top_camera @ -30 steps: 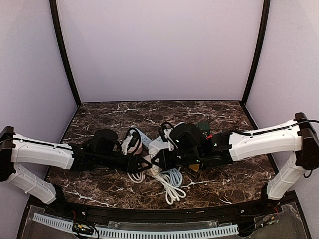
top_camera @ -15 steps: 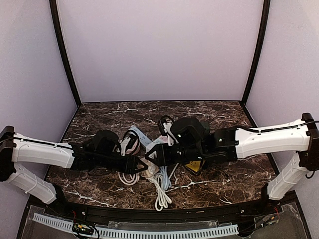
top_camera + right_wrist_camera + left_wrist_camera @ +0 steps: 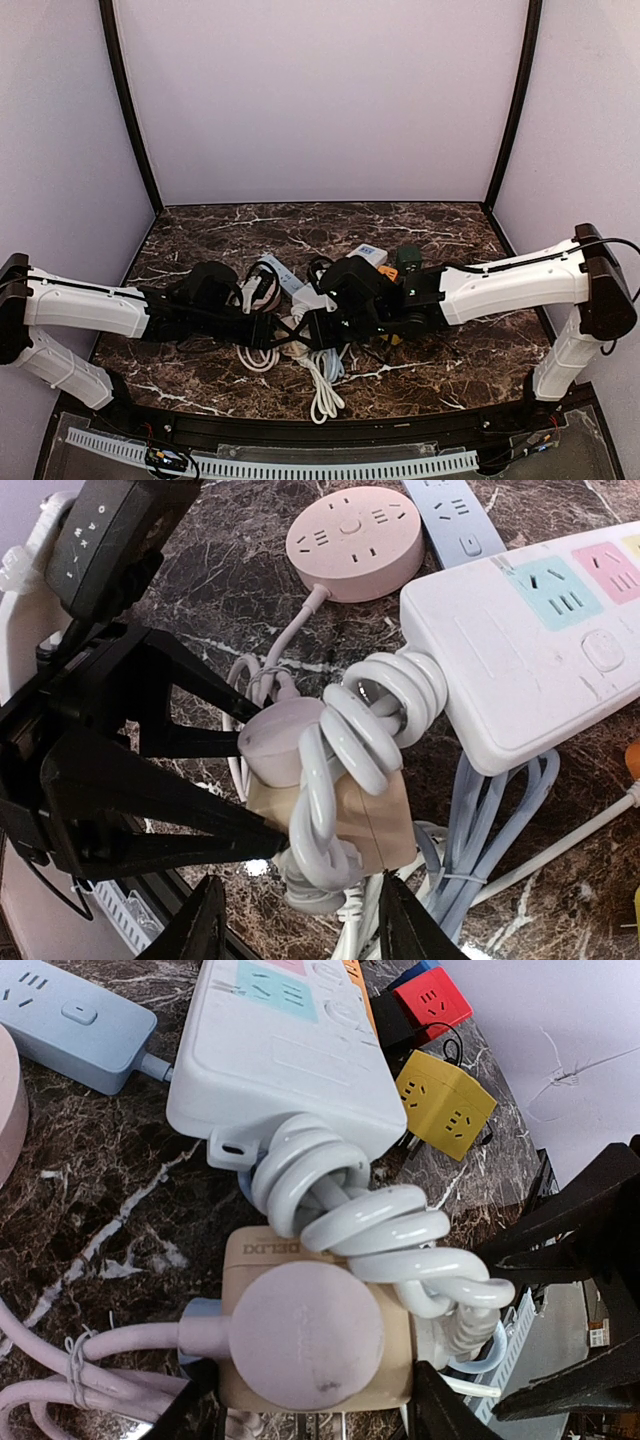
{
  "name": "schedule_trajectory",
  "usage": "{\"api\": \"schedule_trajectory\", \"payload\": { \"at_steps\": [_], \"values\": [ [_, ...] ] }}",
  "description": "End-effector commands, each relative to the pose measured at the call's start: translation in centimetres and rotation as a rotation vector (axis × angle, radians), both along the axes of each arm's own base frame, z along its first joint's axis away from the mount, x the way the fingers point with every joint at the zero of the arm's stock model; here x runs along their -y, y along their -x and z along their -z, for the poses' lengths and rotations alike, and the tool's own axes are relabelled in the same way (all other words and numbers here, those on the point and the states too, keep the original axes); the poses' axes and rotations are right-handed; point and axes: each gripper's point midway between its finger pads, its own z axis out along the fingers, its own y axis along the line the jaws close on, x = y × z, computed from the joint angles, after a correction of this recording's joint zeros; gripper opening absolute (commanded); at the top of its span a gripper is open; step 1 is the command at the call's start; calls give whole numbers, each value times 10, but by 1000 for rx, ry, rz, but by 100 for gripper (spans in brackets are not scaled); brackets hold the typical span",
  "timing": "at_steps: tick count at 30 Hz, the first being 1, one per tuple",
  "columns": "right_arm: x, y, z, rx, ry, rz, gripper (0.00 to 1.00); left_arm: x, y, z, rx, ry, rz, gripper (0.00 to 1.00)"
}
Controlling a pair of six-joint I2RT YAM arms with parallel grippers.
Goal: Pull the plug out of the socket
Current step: Remove the plug from the socket.
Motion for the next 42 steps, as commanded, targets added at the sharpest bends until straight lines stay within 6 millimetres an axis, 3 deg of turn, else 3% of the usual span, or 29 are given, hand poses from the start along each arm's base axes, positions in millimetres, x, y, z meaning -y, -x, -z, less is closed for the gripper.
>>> {"api": "schedule_trajectory", "payload": {
  "at_steps": [1,15,22,28,34,42],
  "values": [
    [-5,-6,2,19,30,24,42,-30,5,30,-76,-131,-70,9],
    [-12,-9,16,11,67,26,26,-30,5,29,-75,-132,-69,8],
    [-1,-13,21,20,105,63,0,-32,4,30,-70,-144,-70,7],
    [9,-19,13,13,59,55,0,-35,6,35,-55,-169,-35,5],
    [9,-18,-2,-57,-153,-24,0,-37,14,42,-28,-210,52,5],
    [4,-18,-7,-28,-159,-35,0,-40,14,47,-46,-238,36,5]
  ]
}}
